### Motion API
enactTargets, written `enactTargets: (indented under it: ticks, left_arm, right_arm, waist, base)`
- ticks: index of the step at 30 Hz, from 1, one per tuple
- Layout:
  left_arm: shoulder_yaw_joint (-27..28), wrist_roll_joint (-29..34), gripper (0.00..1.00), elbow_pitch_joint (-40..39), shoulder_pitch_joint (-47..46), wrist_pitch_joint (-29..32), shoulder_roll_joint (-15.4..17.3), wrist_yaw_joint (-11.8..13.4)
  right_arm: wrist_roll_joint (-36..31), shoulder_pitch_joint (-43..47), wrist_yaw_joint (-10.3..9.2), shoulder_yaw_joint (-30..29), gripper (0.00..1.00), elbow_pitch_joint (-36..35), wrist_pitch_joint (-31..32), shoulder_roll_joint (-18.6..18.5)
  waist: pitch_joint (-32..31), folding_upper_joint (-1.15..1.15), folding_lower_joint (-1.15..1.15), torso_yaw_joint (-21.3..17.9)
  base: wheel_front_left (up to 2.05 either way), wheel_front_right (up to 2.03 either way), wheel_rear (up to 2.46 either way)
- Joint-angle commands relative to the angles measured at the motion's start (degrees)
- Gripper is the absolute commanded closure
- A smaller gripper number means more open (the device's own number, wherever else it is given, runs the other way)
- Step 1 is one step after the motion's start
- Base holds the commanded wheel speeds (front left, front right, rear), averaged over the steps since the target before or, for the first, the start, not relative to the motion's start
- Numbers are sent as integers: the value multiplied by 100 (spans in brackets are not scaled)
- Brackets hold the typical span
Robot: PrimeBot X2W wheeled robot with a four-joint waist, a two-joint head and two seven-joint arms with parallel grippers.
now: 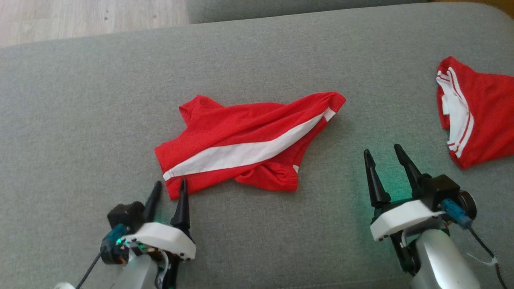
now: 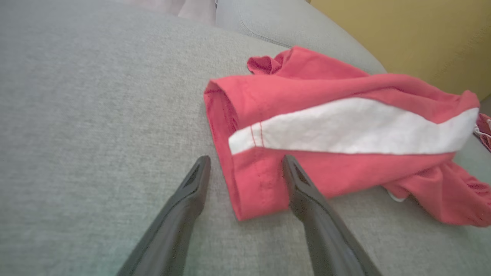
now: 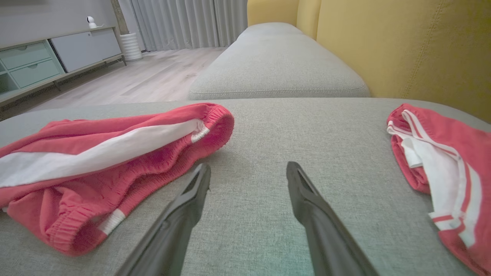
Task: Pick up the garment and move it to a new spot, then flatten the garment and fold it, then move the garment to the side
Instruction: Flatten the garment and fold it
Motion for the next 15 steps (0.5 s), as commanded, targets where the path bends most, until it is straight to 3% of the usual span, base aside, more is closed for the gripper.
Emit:
enactTargets:
  ticks: [1,3,8,15]
  left_arm:
    - [32,-102,37,-52,-234,-29,40,-61]
    - [-61,-117,100,-92,-278,-29,40,-85]
    - [42,189,100,-689,-265,-29,40,-105]
    - [348,1195,100,-2350,147,-29,40,34]
  right_arm:
    - [52,-256,-3,128,0,-135,-38,8]
    - [78,-273,-3,141,0,-128,-38,8]
    - [171,-292,-3,175,0,-95,-38,8]
    - [274,-192,-3,128,0,29,-38,8]
  waist:
    - [15,0,-1,21]
    - [22,0,-1,52]
    - [9,0,-1,165]
    - [-181,0,-1,394]
  base:
    - [0,0,0]
    - [0,0,0]
    - [0,0,0]
    - [0,0,0]
